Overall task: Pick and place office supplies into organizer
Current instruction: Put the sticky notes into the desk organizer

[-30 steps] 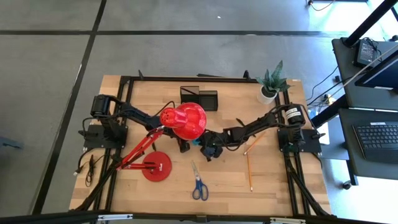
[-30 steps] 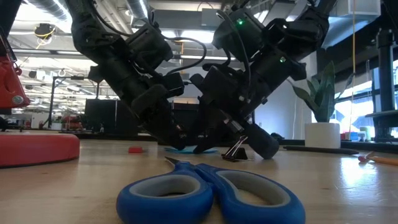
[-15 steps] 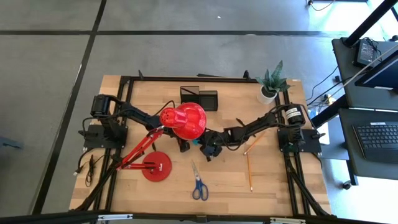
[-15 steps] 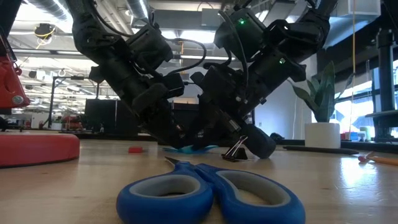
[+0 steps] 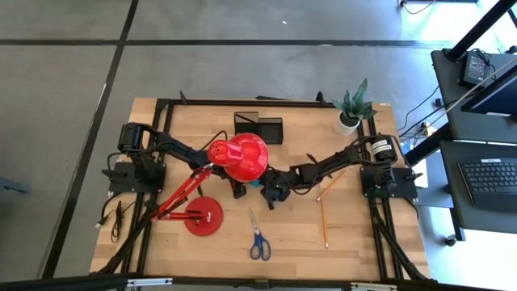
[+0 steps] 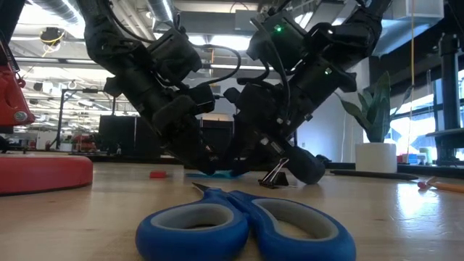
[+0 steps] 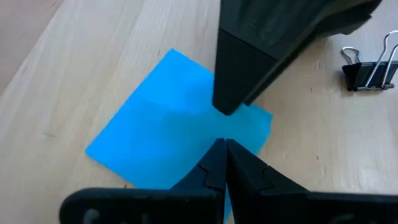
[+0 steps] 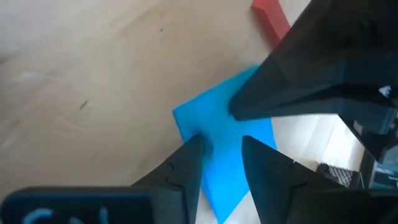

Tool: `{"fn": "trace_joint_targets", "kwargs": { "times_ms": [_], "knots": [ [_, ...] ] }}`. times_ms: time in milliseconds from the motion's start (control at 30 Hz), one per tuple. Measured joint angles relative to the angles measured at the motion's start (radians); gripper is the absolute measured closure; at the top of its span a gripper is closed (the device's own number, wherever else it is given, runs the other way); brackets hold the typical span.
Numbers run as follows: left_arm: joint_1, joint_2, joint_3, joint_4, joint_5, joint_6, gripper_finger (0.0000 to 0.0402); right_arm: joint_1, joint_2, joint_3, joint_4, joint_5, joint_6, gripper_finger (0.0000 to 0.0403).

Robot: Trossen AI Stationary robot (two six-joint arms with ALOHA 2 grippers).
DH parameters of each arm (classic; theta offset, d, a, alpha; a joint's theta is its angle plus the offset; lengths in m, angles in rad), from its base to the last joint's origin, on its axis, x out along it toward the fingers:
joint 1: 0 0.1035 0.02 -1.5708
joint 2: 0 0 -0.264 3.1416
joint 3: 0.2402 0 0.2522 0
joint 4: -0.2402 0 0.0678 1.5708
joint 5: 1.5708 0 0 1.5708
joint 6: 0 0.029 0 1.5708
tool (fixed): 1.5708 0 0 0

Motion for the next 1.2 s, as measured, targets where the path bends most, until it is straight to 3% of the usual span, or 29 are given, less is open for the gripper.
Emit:
{"fn": "trace_joint_targets", "kwargs": {
  "times_ms": [700,1067,1200],
  "knots": [
    [-0.001,-0.004,0.002,-0.04,0.045,0.01,0.0399,0.0,0.0,0.0,-0.02,0.117,-0.025,0.0283],
    [-0.004,-0.006,0.004,-0.064,0.047,0.284,0.0399,0.0,0.0,0.0,-0.016,0.113,-0.122,0.0283],
    [-0.006,-0.006,0.004,-0.063,0.048,0.418,0.0399,-0.004,0.0,0.0,-0.016,0.049,-0.133,0.0283]
  ]
}}
